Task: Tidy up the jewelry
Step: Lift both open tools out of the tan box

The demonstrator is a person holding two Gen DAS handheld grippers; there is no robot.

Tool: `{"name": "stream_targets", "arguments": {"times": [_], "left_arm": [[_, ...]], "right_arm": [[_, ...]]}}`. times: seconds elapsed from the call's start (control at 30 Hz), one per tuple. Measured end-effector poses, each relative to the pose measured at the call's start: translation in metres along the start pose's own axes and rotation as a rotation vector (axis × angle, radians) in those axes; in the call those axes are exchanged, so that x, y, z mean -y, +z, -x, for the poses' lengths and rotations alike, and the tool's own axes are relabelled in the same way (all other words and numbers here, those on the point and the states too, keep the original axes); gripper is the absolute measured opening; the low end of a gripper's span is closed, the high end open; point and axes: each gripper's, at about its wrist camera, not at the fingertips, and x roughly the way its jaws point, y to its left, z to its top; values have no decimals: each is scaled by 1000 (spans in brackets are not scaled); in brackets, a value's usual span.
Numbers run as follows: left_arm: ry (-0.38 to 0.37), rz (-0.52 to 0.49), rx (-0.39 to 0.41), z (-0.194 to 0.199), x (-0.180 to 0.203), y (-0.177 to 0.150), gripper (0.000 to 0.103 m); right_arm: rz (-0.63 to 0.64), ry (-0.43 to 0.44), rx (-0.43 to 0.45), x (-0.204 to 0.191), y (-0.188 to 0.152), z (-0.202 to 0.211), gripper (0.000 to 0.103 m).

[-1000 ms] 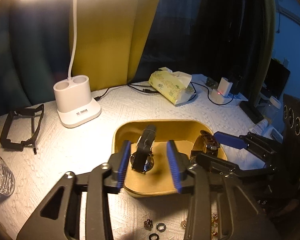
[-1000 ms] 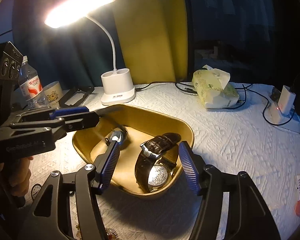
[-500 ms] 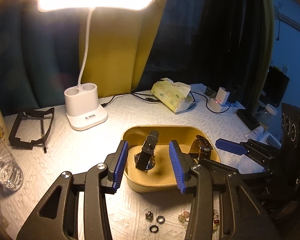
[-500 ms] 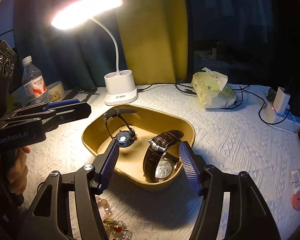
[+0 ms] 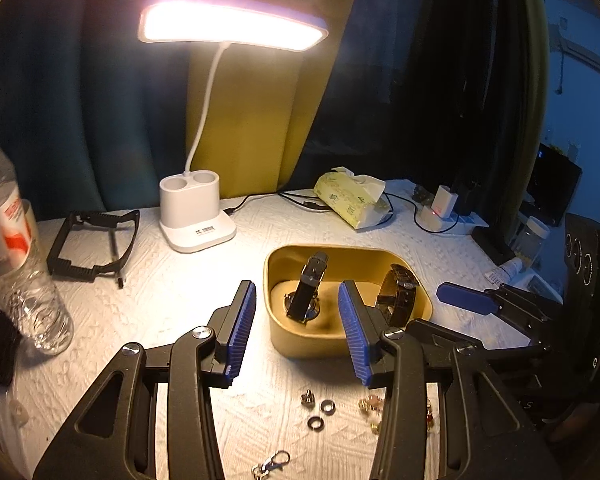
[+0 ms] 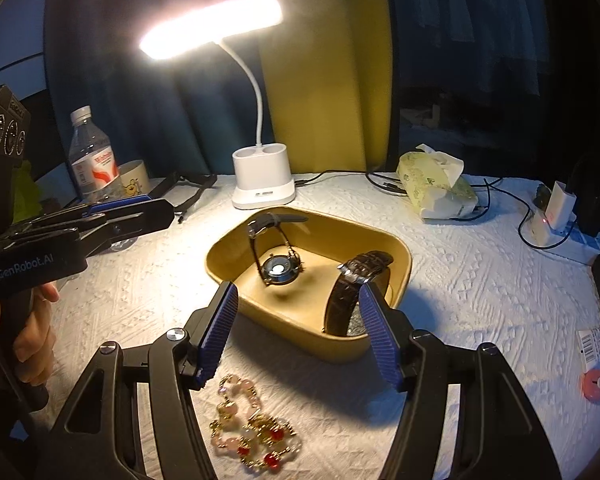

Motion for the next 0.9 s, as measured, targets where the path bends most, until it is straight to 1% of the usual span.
{"name": "stream_targets", "arguments": {"times": [0.53, 0.9], "left_arm": [[17, 40, -5, 28, -15, -28, 46], [25, 66, -57, 32, -30, -53, 46]], "right_arm": [[32, 16, -20, -28, -15, 10, 64], [47, 22, -46, -43, -25, 9, 64]]}}
